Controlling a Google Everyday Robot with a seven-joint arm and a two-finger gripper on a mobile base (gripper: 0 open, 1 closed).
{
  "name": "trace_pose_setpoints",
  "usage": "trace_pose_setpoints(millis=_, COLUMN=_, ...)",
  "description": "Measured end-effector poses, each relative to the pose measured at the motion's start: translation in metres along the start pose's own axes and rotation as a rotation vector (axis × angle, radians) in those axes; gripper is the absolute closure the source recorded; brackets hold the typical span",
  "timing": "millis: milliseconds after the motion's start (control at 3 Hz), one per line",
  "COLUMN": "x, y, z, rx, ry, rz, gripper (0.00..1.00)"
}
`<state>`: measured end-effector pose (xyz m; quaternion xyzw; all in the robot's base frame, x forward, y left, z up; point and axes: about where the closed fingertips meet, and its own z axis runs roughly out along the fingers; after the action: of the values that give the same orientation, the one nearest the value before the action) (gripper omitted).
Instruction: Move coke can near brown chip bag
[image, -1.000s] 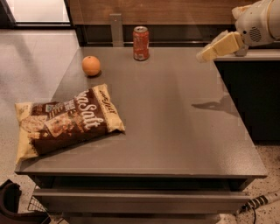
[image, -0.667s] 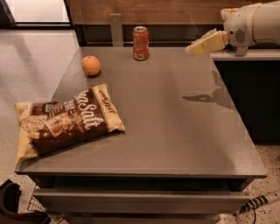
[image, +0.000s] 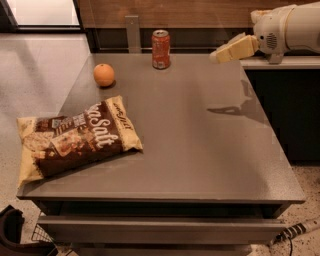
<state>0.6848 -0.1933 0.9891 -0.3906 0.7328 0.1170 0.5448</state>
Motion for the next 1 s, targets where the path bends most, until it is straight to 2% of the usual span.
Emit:
trace_pose_setpoints(millis=667, x=-0.018, y=-0.040, z=0.097, rx=-0.022, ry=-0.183, rz=0.142, gripper=0.00)
trace_pose_setpoints(millis=1000, x=-0.024, y=-0.048, z=0.134, rx=-0.032, ry=-0.230, rz=0.186, gripper=0.00)
